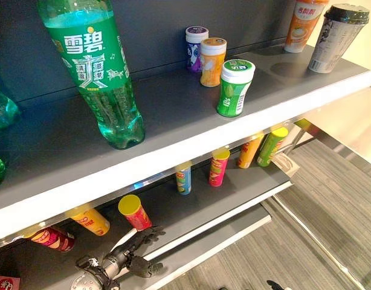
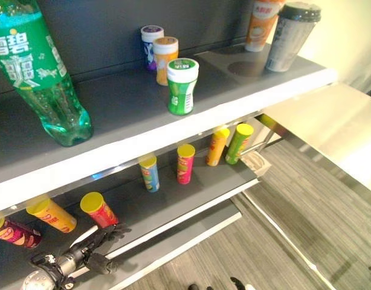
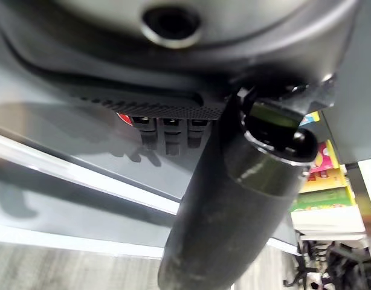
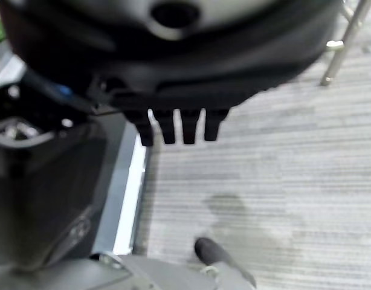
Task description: Put the goods on the table back onto the shelves and tidy them up.
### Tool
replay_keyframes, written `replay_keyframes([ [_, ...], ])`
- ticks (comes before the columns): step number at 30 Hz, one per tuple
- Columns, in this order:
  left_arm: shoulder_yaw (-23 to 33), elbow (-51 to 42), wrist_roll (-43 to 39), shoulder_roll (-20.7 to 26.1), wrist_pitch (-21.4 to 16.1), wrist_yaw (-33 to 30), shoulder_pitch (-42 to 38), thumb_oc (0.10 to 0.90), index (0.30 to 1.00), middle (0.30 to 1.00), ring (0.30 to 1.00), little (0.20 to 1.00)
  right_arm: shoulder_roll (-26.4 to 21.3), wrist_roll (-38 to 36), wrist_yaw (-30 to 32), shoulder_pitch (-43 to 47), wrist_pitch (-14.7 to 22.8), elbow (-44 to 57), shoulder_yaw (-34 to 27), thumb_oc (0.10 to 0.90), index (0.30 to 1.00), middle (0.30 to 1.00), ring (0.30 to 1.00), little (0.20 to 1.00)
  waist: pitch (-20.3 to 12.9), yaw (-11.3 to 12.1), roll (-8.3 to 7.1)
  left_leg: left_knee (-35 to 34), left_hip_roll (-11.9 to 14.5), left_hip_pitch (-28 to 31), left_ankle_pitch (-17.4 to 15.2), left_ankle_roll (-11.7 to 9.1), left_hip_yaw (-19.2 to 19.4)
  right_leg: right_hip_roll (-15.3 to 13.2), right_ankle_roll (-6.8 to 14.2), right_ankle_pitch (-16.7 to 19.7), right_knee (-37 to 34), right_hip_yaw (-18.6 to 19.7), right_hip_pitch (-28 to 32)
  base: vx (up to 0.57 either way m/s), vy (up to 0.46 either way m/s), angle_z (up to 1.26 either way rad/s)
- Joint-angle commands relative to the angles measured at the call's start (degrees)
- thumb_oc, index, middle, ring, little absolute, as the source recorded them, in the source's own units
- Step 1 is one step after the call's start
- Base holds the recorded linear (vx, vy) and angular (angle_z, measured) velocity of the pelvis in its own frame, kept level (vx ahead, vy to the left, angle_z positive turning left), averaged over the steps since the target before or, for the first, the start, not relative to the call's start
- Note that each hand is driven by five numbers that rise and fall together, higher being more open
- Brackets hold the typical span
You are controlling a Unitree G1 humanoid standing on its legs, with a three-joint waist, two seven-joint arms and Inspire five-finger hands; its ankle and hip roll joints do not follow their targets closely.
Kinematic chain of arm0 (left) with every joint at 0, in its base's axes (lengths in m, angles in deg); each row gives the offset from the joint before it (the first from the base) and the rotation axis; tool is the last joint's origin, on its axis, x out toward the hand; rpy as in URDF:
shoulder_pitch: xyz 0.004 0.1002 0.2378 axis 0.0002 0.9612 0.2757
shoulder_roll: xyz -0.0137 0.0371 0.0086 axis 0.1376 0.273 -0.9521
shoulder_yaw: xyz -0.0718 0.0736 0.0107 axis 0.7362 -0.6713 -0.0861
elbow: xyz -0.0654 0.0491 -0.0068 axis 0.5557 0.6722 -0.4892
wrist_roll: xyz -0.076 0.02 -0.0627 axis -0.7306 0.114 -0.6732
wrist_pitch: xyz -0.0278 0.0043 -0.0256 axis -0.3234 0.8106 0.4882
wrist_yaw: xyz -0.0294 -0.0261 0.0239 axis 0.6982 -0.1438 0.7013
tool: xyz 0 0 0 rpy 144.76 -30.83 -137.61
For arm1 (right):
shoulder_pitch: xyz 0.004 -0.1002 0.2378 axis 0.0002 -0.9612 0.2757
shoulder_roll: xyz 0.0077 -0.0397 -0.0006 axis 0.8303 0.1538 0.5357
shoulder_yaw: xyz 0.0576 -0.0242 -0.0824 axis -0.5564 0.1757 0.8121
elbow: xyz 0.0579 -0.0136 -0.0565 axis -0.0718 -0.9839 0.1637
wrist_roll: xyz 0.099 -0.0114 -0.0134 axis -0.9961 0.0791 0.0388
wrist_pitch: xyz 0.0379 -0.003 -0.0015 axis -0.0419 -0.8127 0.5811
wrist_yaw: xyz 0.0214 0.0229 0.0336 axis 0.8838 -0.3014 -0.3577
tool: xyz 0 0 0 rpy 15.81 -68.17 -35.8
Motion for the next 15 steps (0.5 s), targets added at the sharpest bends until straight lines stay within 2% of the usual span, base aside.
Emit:
replay_keyframes([
  [1,5.01,-1.91,1.9,-1.22,-3.87,-2.88,-4.12,0.8,0.9,0.9,0.9,0.9,-3.42,-0.5,2.06,-1.6,0.96,2.55,-0.96,0.8,0.9,0.9,0.9,0.9,-0.55,-0.55,-0.17,0.36,3.05,0.58,-0.46,-4.2,-1.92,1.22,2.61,0.17,0.73,1.7,0.55,0.0,0.0,0.0],
  [15,4.74,6.27,10.21,-4.87,-4.08,-9.87,-10.26,0.8,0.9,0.9,0.9,0.9,-3.16,-0.74,3.12,-2.39,0.57,4.03,-1.23,0.8,0.9,0.9,0.9,0.9,-0.09,-1.14,-0.18,0.3,3.16,0.81,-0.33,-4.31,-1.75,1.24,2.48,-0.03,0.71,1.6,0.72,0.0,0.0,0.0],
])
